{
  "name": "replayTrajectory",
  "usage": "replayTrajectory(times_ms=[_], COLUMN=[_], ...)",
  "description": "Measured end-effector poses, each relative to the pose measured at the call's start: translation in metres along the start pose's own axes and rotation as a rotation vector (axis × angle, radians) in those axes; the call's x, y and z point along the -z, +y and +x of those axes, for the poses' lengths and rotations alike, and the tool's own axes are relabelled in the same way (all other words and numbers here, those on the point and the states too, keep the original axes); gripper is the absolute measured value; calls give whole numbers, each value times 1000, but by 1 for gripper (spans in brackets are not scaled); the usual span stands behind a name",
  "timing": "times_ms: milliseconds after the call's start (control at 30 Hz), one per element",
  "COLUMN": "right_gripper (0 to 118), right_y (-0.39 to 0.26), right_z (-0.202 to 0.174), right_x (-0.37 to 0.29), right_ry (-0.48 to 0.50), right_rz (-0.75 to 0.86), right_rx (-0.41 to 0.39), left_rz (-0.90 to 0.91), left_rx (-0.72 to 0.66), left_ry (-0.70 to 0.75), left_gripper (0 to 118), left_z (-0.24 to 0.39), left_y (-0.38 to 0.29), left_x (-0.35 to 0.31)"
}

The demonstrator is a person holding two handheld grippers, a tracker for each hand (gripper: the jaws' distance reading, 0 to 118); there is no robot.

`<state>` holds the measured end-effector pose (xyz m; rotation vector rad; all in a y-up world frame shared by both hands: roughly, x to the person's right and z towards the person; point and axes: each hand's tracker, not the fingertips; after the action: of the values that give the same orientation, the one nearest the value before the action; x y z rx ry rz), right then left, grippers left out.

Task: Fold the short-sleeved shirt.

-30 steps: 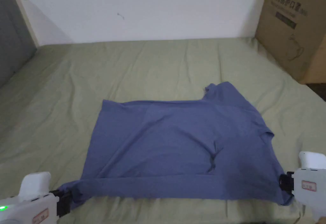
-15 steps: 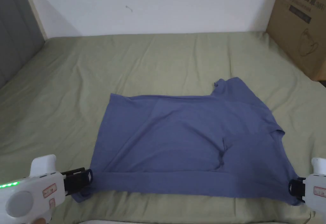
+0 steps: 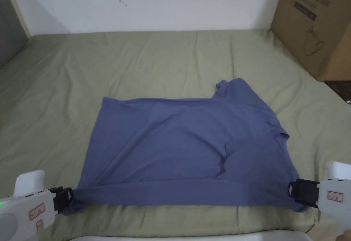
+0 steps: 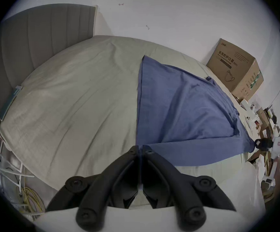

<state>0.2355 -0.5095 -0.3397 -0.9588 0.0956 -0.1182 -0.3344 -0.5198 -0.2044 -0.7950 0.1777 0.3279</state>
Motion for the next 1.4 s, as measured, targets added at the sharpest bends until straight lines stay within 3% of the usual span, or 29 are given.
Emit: replayTrajectory(times_ms=[67,100,133,167,200,267,433,800,967,1000,1033,1067,1100,1133,1167,1267,1300,1333,1367,1400], right_gripper=[74,67,25,0,0,0,0,0,0,0,0,9,28,59,70,69,62,31,0,0], right_y=[3,1,-2,-7,-16,-28,-11,80,109,110,111,111,111,110,110,109,108,106,102,95], right_z=[-1,-1,-1,-2,-3,-1,4,-5,-17,-20,-22,-22,-19,-18,-14,-7,-6,-5,-5,-6], right_x=[9,16,20,26,32,31,12,12,64,73,79,83,85,81,77,52,42,32,22,16], right_ry=[-8,-6,-12,-17,-66,-9,-7,24,-54,-56,-62,-65,-56,-54,-47,-33,-47,-46,-38,-47], right_rz=[-22,-35,-56,-90,-118,-121,-55,25,-75,-94,-103,-115,-119,-128,-121,-64,-53,-27,2,-2], right_rx=[-1,-12,-23,-40,-20,-3,28,77,20,2,9,12,15,27,45,50,29,5,-19,-32], left_rz=[-8,-7,-8,-10,-11,-15,-9,9,-14,-35,-58,-75,-88,-69,-47,-8,12,30,35,63], left_rx=[11,17,19,20,19,12,19,39,122,137,134,132,112,89,59,1,-9,-17,-22,-42], left_ry=[7,9,9,11,12,12,10,41,93,112,126,153,166,157,148,98,90,85,74,49], left_gripper=[2,2,2,2,2,2,2,2,2,8,30,51,67,84,94,96,96,92,76,44], left_z=[4,5,5,5,6,3,5,11,14,16,16,19,18,15,11,3,0,-1,-3,-4], left_y=[0,-1,0,1,0,2,8,81,111,113,113,111,110,108,106,99,93,87,80,71], left_x=[-2,-2,-4,-6,-6,-7,-11,2,51,63,70,73,73,71,66,35,23,11,0,-12])
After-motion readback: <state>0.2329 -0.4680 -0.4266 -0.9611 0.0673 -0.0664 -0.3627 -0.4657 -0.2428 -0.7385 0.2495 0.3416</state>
